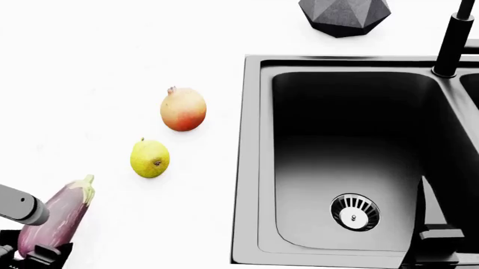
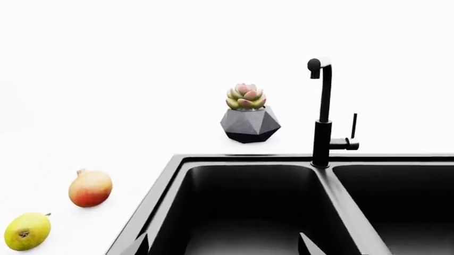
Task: There is a mixed pile of frozen fruits and vegetables on the counter. Locate all the frozen vegetables and place the items in a bowl on the counter. Take all the frozen fruits and defrost them in a running sink.
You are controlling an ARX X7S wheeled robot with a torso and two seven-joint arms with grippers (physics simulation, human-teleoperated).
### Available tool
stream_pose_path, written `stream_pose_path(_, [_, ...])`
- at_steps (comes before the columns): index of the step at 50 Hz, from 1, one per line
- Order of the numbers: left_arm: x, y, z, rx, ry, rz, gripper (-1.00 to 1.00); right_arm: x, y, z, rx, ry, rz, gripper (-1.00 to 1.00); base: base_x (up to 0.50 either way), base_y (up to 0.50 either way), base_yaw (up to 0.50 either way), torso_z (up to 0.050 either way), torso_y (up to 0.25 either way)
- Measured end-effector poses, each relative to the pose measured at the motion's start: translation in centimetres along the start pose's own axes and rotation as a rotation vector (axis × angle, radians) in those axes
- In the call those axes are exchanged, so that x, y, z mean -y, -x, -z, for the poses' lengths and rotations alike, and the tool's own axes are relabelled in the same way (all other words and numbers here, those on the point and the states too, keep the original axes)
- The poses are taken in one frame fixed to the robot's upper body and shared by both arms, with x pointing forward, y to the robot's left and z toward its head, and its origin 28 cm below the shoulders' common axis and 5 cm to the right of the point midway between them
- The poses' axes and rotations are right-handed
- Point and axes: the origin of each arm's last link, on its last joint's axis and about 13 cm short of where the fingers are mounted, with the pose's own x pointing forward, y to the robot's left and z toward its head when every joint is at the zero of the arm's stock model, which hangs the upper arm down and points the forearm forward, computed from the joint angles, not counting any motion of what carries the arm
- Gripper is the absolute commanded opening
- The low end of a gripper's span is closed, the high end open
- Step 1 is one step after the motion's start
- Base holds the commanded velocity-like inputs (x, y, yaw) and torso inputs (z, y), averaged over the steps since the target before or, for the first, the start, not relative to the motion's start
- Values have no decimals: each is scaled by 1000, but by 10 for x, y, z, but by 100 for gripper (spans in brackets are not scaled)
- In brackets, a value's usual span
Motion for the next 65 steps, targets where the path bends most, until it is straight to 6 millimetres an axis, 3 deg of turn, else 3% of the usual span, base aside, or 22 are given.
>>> stream_pose_path(22, [-1, 44, -14, 171, 12, -3, -100, 3, 5, -5, 15, -31, 6, 100, 0, 0, 0, 0, 0])
stream_pose_path(33, [-4, 62, -11, 245, 31, -3, -100, 1, 6, -4, 15, -44, 0, 100, 0, -106, 0, 0, 0])
stream_pose_path(65, [0, 69, -4, 282, 23, 25, -100, 0, 9, -2, 17, -56, 0, 100, 1, -500, 0, 0, 0])
